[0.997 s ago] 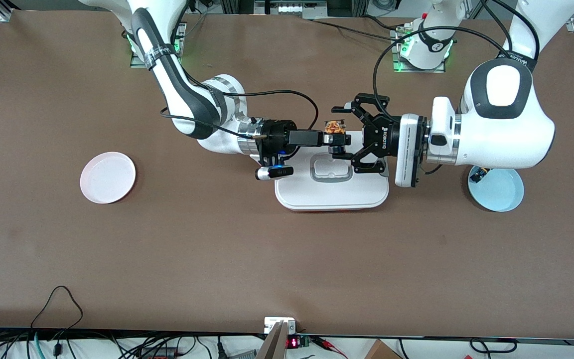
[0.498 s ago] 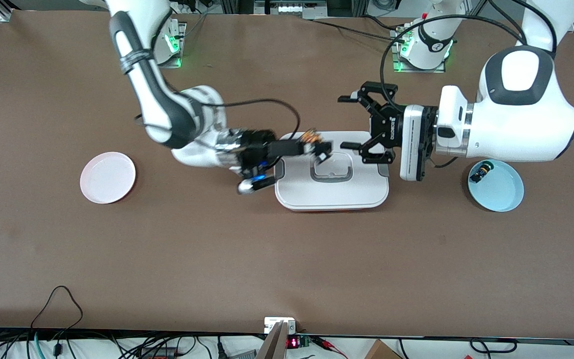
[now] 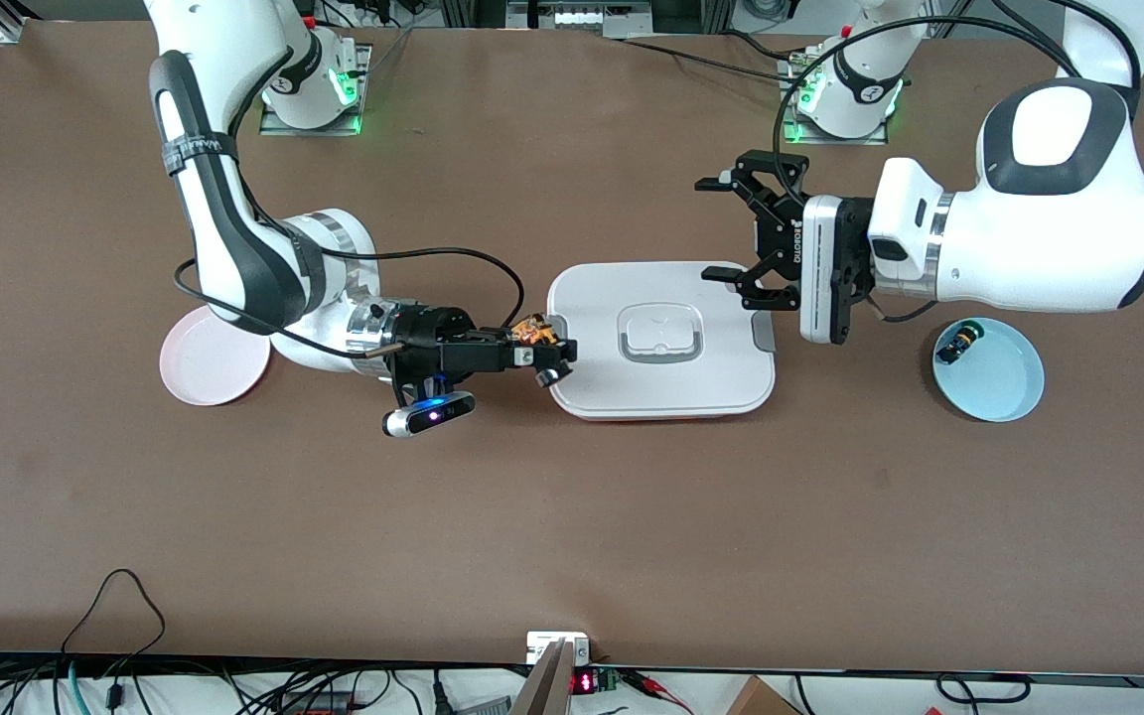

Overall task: Transfer orange switch to right arm and place
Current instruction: 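Carry the switch toward the white plate while the left gripper withdraws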

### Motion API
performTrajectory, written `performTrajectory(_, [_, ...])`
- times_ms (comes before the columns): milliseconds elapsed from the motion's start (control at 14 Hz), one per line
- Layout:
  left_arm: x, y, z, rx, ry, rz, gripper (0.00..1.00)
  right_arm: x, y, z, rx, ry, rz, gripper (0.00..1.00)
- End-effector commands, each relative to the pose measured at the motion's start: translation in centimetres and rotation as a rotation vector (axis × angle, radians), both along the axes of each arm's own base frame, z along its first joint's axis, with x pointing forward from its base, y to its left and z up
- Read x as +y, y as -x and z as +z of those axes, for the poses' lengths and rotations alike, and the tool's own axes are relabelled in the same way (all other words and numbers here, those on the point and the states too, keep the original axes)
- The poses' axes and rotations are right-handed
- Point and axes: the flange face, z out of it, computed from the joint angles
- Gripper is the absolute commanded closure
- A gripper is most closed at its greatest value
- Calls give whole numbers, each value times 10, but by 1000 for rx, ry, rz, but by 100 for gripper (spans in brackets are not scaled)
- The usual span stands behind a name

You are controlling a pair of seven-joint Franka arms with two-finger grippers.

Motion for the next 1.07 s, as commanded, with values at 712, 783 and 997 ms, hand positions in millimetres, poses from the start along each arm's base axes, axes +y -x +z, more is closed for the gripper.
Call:
performTrajectory(712, [9,50,37,84,-966,229,0,-114,-27,-10,-83,102,187,100])
performTrajectory(783, [11,49,35,74,-1006,257,0,-128,-28,-13,-90,124,204,100])
performTrajectory(997, [30,43,31,78,-1073,286,0,-169,-29,-14,-115,168,264,100])
